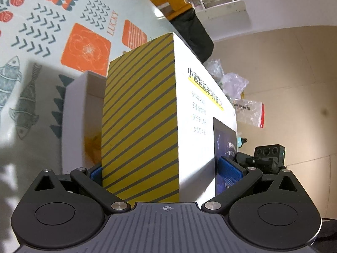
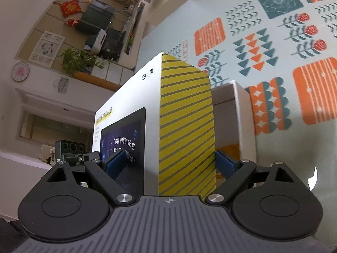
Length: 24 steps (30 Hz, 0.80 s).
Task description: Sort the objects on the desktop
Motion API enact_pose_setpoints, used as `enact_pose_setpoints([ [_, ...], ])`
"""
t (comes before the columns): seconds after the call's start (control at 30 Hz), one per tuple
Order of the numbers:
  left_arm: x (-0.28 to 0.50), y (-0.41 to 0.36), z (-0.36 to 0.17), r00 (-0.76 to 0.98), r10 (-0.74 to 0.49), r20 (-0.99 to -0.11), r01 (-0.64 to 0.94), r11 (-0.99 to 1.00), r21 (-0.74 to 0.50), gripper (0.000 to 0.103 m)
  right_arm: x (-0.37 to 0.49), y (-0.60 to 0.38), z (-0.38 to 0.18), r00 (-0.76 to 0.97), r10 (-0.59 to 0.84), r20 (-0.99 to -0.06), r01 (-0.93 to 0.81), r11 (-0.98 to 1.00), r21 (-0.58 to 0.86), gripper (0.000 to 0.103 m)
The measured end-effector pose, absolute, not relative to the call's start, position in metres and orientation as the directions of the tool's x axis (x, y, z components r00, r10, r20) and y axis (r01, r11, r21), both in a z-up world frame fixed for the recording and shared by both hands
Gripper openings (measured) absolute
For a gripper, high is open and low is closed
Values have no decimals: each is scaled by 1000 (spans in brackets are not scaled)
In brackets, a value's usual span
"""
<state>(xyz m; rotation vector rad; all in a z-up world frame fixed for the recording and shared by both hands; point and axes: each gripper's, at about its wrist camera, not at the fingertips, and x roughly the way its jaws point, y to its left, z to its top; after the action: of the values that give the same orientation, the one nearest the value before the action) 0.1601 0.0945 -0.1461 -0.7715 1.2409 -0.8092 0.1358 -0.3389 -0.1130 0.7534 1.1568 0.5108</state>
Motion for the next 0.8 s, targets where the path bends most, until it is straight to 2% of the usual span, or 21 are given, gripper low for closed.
enact_pose_setpoints([
  [0.27,153,79,-151,128,-863,-489,92,502,-860,103,128,-356,-112,337,698,-631,20,665,746,103],
  [0.8,100,117,-140,198,-828,-524,24,539,-842,103,109,-323,-111,255,745,-616,-23,642,767,103],
])
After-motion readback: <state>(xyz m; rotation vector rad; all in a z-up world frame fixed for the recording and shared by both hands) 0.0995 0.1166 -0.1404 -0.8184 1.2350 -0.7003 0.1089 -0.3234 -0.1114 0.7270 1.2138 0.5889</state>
